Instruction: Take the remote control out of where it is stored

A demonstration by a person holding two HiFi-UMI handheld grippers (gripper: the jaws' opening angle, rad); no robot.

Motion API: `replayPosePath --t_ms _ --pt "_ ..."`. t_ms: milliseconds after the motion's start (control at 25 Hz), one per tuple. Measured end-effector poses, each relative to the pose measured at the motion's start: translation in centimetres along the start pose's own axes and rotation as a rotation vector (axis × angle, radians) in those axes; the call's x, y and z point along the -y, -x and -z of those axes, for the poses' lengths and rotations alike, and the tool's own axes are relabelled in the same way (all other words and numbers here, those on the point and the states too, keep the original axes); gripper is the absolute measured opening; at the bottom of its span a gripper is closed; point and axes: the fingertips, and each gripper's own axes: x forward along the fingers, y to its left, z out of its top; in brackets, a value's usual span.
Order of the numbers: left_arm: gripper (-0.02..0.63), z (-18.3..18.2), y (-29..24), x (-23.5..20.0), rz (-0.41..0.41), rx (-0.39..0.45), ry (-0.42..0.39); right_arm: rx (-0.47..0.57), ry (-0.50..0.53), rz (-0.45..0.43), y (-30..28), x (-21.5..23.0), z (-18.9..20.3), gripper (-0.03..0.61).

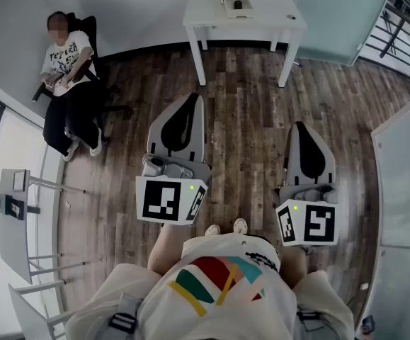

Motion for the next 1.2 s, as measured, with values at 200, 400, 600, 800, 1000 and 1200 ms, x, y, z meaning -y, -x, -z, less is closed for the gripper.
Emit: replayPosePath --t_ms 200,400,600,800,1000,1200 --pt "0.009 0.6 -0.4 1.2 -0.006 -0.021 -0.003 0.000 -0.003 -0.017 0.8 1.1 0.4 0.002" --pt "0.008 1.0 -1.4 2.0 -0.029 -0.036 -0.056 -0.004 0.057 0.025 0.9 3.4 1.0 0.002" --pt "0.009 1.7 -1.2 3.0 -0.061 -0.054 -0.058 -0.033 0.058 -0.005 1.2 4.5 2.1 0.002" --pt "0.008 2.5 -0.6 3.5 -0.099 -0.071 -0.063 -0.028 -0.076 -0.063 1.5 5.7 3.2 0.002" --pt "0.008 4.6 -1.5 3.1 -0.108 -0.106 -0.037 -0.036 -0.037 -0.019 1.5 7.6 3.8 0.002" --pt "0.008 6.5 -4.8 0.9 -0.105 -0.088 0.009 -0.068 0.023 -0.017 -1.7 7.9 4.7 0.002"
